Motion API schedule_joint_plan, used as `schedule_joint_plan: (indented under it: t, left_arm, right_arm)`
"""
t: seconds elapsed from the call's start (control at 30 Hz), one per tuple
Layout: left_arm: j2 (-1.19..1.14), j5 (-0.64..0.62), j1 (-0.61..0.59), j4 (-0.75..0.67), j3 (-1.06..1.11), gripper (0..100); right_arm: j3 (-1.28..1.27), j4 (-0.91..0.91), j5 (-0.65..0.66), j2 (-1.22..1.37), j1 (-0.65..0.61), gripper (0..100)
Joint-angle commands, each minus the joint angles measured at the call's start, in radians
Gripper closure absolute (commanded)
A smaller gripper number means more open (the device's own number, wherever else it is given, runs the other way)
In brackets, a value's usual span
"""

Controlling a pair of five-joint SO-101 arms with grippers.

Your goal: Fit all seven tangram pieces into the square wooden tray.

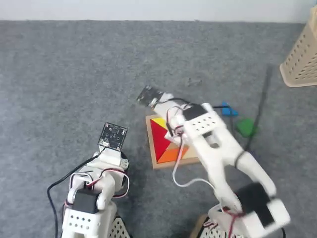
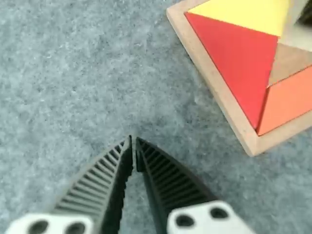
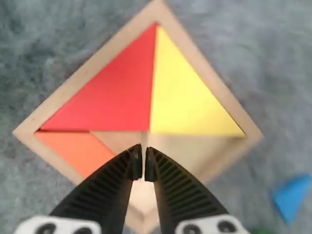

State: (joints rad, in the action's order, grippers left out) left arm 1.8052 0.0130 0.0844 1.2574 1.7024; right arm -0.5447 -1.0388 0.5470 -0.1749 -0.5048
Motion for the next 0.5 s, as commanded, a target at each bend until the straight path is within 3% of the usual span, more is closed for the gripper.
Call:
schedule_joint_plan:
  t: [0.0, 0.13, 0.27, 0.37, 0.47]
  left_arm:
    - [0.02, -0.009, -0.006, 0.006, -0.018, 99]
    - [0.02, -0.009, -0.006, 0.006, -0.018, 99]
    - [0.02, -0.009, -0.006, 0.006, -0.018, 99]
    - [0.02, -0.009, -0.006, 0.006, -0.018, 99]
    - [0.02, -0.009, -0.006, 0.006, -0.018, 99]
  right_arm:
    - [0.037, -0.117, -0.049, -0.213, 0.101, 99.1]
    - [0.043, -0.259, -0.011, -0.295, 0.298, 97.6]
    - [0.055, -0.302, 0.172, -0.199, 0.483, 80.6]
    - [0.098, -0.3, 0.287, -0.087, 0.53, 76.0]
    - [0.19, -0.297, 0.284, 0.031, 0.547, 76.0]
